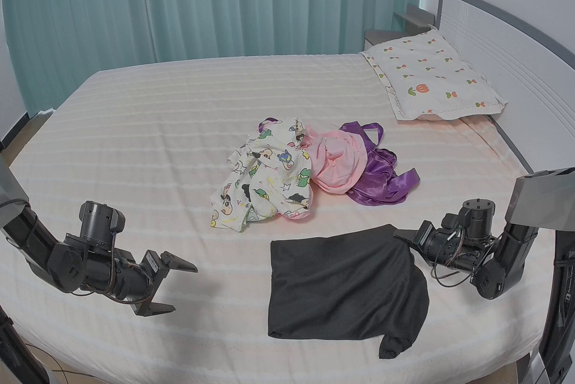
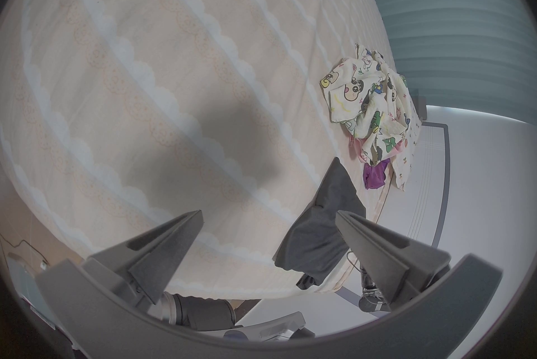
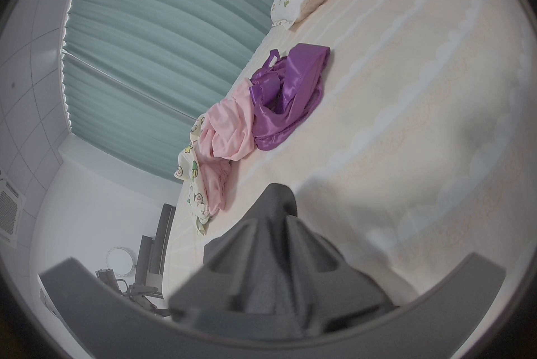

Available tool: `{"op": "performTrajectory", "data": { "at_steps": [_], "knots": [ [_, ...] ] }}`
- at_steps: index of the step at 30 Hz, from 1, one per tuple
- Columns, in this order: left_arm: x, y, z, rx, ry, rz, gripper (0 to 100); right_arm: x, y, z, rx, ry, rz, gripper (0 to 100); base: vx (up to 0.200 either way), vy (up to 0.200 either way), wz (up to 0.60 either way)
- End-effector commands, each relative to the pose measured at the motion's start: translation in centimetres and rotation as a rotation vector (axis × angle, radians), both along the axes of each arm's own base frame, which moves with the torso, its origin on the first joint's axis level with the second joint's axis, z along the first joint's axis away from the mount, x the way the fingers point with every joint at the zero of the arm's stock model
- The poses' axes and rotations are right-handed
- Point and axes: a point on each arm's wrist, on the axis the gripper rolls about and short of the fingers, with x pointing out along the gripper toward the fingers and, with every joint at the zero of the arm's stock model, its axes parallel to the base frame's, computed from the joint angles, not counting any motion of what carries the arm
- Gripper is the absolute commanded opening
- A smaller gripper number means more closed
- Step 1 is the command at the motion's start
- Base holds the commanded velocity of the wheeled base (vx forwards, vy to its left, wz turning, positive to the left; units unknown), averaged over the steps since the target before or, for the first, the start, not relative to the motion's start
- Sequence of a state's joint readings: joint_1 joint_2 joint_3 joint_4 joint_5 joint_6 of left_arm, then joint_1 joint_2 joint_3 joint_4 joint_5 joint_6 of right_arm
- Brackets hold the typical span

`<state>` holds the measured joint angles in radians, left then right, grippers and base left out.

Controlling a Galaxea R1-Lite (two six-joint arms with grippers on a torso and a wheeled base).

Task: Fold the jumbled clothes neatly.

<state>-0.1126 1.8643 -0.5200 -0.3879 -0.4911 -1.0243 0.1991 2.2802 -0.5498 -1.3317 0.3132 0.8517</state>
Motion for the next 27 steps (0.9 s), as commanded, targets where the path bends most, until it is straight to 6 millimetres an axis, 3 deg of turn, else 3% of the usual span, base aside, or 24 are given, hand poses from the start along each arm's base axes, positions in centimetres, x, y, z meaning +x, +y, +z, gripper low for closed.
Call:
{"op": "performTrajectory", "data": {
  "at_steps": [1, 9, 14, 20, 21, 22, 27],
  "knots": [
    [0.0, -0.1, -0.1, 0.001, 0.002, -0.003, 100, -0.3, 0.0, -0.6, -0.005, 0.022, 0.002, 100, 0.0, 0.0, 0.0],
    [0.1, -0.3, -0.3, 0.019, 0.009, 0.003, 100, -0.5, -0.3, 0.5, -0.003, 0.004, -0.007, 100, 0.0, 0.0, 0.0],
    [-0.1, -1.3, -0.5, 0.065, 0.013, 0.001, 100, -0.6, -0.3, 0.2, -0.007, 0.015, -0.006, 100, -0.2, 0.0, 0.0],
    [-0.1, -6.1, 0.4, 0.066, -0.064, -0.057, 100, -0.6, -0.3, 0.1, -0.007, 0.02, -0.005, 100, -0.133, 0.0, 0.0],
    [-0.1, -6.1, 0.4, 0.066, -0.064, -0.057, 100, -0.6, -0.3, 0.1, -0.007, 0.02, -0.005, 100, 0.0, 0.0, 0.0],
    [0.5, -7.5, 0.7, 0.084, -0.108, -0.053, 100, -0.7, -0.3, 0.1, -0.007, 0.02, -0.005, 100, 0.0, 0.0, 0.0],
    [2.0, -10.1, 0.3, 0.143, -0.153, -0.047, 100, -0.7, -0.3, 0.1, -0.007, 0.02, -0.005, 100, 0.0, 0.0, 0.0]
  ]
}}
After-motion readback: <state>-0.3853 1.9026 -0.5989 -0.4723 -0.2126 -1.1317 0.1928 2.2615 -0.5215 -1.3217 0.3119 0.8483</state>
